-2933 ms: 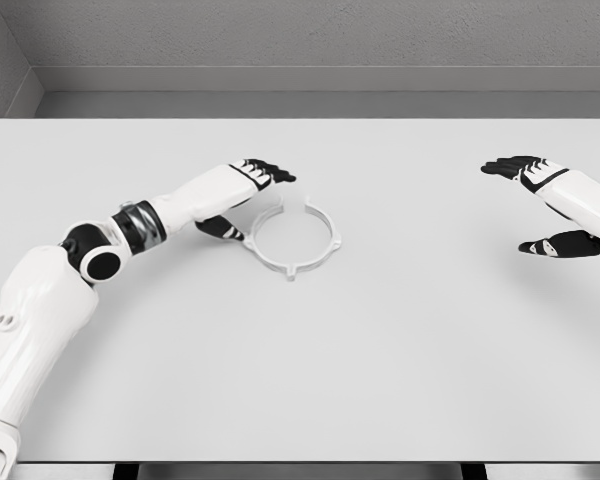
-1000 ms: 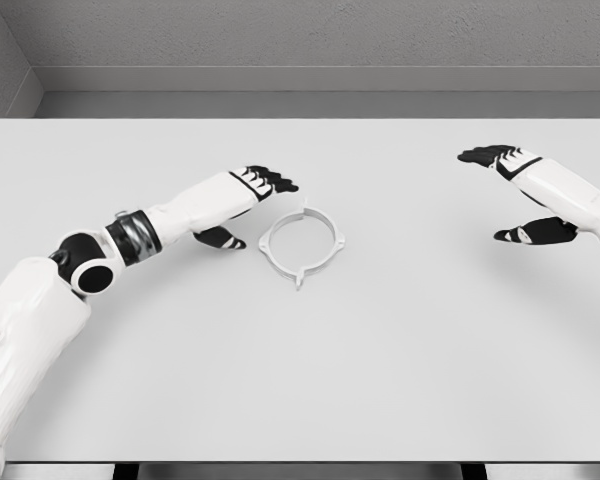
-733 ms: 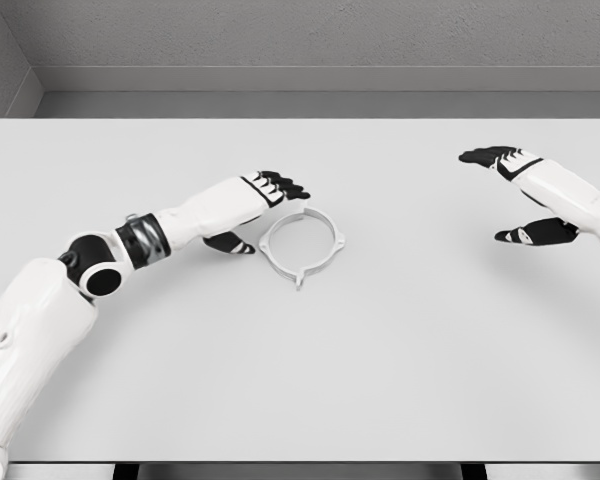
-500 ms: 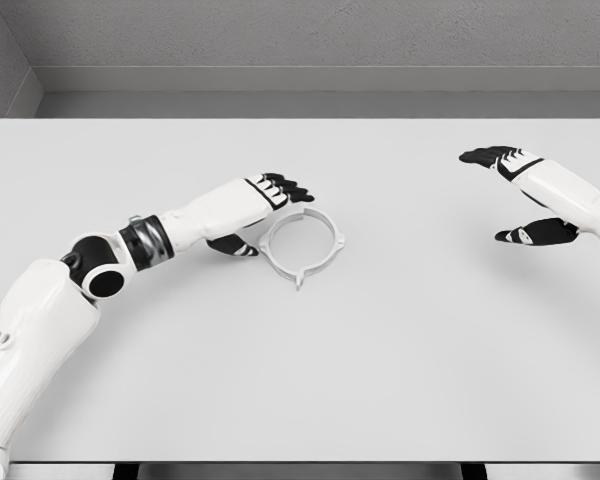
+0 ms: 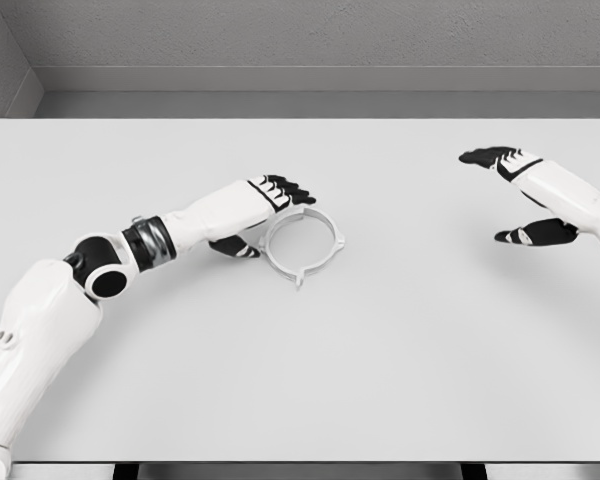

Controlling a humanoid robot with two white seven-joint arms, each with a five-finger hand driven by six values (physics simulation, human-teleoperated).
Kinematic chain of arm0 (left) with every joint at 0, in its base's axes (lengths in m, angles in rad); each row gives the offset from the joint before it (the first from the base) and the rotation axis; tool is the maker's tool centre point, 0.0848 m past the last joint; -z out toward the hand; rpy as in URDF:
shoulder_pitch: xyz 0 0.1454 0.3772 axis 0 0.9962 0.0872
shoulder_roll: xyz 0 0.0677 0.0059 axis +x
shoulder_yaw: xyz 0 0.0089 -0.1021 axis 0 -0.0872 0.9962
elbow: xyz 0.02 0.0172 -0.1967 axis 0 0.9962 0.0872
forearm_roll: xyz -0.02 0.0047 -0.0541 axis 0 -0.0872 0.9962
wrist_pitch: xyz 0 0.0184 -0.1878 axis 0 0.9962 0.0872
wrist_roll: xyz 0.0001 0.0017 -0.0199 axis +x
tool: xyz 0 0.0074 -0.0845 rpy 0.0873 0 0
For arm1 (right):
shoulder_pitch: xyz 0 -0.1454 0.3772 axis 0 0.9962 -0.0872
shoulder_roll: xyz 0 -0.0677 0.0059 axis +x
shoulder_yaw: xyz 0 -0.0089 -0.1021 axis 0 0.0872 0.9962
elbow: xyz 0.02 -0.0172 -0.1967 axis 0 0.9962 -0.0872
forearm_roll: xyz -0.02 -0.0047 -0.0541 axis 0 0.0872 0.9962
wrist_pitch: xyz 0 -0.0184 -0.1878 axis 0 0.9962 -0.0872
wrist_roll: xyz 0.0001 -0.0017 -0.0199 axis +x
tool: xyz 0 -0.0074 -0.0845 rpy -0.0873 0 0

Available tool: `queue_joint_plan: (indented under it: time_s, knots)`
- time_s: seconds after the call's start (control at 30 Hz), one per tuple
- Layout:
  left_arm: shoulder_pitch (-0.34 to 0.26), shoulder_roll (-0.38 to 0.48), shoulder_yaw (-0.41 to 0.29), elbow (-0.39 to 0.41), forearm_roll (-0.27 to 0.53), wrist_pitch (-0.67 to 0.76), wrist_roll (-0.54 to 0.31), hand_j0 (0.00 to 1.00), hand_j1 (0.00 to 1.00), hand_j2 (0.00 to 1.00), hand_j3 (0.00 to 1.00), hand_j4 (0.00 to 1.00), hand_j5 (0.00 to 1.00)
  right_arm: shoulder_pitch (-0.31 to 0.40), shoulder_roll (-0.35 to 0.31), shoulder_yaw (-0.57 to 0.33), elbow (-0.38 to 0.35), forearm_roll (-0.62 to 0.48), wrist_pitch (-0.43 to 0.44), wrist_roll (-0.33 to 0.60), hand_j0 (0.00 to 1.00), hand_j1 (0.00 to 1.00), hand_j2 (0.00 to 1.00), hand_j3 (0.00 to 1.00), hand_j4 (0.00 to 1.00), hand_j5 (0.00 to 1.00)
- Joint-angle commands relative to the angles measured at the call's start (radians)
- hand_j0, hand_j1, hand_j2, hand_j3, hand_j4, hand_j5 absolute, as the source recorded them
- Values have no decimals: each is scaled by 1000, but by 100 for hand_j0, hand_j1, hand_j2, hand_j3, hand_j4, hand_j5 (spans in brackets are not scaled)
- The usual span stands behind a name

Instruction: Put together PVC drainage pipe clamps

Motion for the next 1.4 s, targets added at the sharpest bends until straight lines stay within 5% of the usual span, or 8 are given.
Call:
queue_joint_plan:
  time_s: [0.0,1.37]
  knots:
    - [0,-4,1,4,6,1,0,100,100,100,100,100,100,2,-1,0,-1,-8,2,-1,100,100,100,100,100,100]
    - [-15,-44,-1,37,-23,1,0,100,100,100,100,100,100,0,1,1,-1,-8,2,-1,100,100,100,100,100,100]
